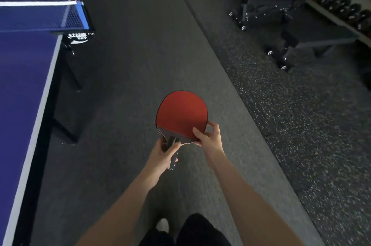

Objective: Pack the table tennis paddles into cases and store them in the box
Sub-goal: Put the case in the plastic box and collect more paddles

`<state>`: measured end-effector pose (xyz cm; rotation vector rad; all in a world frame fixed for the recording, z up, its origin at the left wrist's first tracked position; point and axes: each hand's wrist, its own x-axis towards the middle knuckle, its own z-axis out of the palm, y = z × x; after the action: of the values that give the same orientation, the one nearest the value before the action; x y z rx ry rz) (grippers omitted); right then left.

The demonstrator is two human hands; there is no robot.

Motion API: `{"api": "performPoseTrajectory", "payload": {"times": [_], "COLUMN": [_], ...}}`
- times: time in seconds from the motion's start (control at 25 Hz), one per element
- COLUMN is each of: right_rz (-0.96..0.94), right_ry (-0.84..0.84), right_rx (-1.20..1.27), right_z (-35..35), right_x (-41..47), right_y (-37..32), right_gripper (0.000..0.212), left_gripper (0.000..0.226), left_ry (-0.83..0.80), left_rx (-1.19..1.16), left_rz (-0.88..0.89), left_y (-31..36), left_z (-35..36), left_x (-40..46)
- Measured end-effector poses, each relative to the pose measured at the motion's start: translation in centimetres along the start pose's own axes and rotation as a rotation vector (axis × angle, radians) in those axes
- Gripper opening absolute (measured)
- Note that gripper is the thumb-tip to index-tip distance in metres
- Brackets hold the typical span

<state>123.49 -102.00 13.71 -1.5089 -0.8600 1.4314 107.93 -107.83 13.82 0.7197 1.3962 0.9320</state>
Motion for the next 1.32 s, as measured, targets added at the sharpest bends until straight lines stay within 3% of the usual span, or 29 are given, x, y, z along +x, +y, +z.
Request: {"api": "performPoseTrajectory", "payload": {"times": [0.2,0.68,1.32], "right_rz": [-0.009,-0.007,-0.022], "right_ry": [-0.052,-0.249,-0.367], "right_rx": [0.001,-0.067,-0.166], "right_z": [2.2,7.5,33.7], "right_x": [11.8,38.0,65.0], "right_y": [-4.6,-17.7,-28.7], "right_gripper": [0.052,0.055,0.055], "left_gripper": [0.020,0.025,0.040], "left_ry": [0.071,0.276,0.382], "left_rx": [-0.007,-0.070,-0.135], "left_rz": [0.016,0.021,0.064], "left_y": [5.5,19.2,35.9], "left_z": [1.0,4.0,-13.6], "left_x": [10.5,33.9,61.6]}}
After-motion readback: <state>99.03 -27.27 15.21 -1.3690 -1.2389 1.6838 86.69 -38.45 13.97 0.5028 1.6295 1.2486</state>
